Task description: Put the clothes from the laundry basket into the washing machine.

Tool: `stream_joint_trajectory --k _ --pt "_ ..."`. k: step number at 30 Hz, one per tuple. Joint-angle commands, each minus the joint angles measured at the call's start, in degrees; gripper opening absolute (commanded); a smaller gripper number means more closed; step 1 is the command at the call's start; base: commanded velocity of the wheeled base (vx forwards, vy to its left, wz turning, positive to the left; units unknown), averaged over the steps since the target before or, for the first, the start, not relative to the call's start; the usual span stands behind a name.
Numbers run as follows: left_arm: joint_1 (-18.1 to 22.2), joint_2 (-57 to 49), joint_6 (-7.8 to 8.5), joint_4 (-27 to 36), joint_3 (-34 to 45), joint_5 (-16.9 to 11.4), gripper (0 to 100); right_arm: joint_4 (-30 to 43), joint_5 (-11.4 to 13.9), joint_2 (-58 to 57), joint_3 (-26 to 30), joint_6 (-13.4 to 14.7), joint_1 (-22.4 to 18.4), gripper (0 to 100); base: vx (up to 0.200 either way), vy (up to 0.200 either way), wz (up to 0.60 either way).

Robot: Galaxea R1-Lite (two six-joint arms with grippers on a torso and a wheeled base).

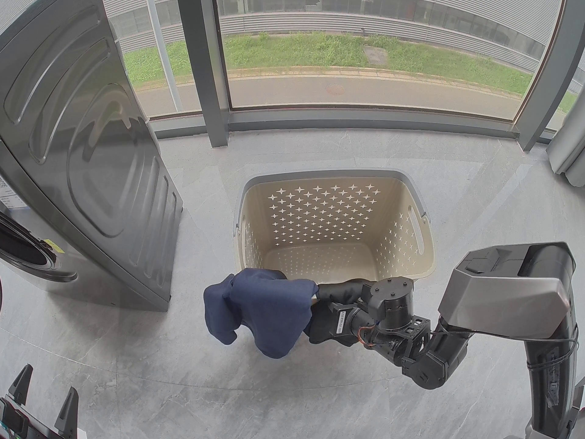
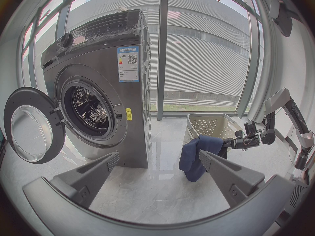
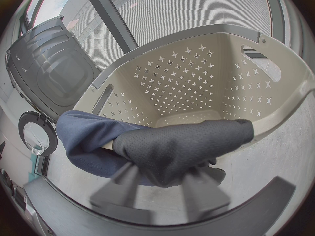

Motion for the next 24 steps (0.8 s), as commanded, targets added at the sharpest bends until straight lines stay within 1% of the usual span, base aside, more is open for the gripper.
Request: stream_joint_trajectory --k 1,4,7,9,10,11,15,18,19,20,22,24 --pt "0.03 -0.93 -0.04 -0.01 0.92 0.0 100 -0.15 0.0 -0.49 0.25 0.1 0.59 0 0.0 0.0 0.0" --pt "0.03 -0.93 -0.21 -0.01 0.92 0.09 100 -0.15 -0.08 -0.93 0.61 0.1 0.85 0 0.0 0.0 0.0" --pt "0.03 -0.93 -0.21 -0.01 0.92 0.09 100 -0.07 -0.08 -3.74 2.54 0.1 1.03 0 0.0 0.0 0.0" --pt "0.03 -0.93 -0.21 -0.01 0.92 0.09 100 -0.07 -0.08 -3.74 2.54 0.1 1.03 0 0.0 0.0 0.0" --pt "0.03 -0.93 -0.21 -0.01 0.92 0.09 100 -0.07 -0.08 -7.52 5.26 0.1 0.94 0 0.0 0.0 0.0" --pt "0.03 -0.93 -0.21 -0.01 0.92 0.09 100 0.02 -0.08 -9.55 6.58 0.01 0.94 0 0.0 0.0 0.0" --pt "0.03 -0.93 -0.13 -0.01 0.92 0.09 100 0.55 -0.17 -16.49 10.27 -0.08 1.03 0 0.0 0.0 0.0" --pt "0.03 -0.93 -0.13 -0.01 0.92 0.09 100 1.08 -0.08 -24.31 14.05 -0.08 1.38 0 0.0 0.0 0.0" --pt "0.03 -0.93 -0.13 -0.01 0.92 0.09 100 1.08 -0.08 -24.31 14.05 -0.08 1.38 0 0.0 0.0 0.0" --pt "0.03 -0.93 -0.13 -0.01 0.92 0.09 100 1.08 0.27 -28.35 15.81 -0.08 1.47 0 0.0 0.0 0.0" --pt "0.03 -0.93 -0.13 -0.01 0.92 0.09 100 1.08 0.62 -32.92 17.83 -0.52 1.47 0 0.0 0.0 0.0" --pt "0.03 -0.93 0.05 -0.01 0.92 0.09 100 0.99 2.02 -38.11 19.5 -2.1 1.82 0 0.0 0.0 0.0"
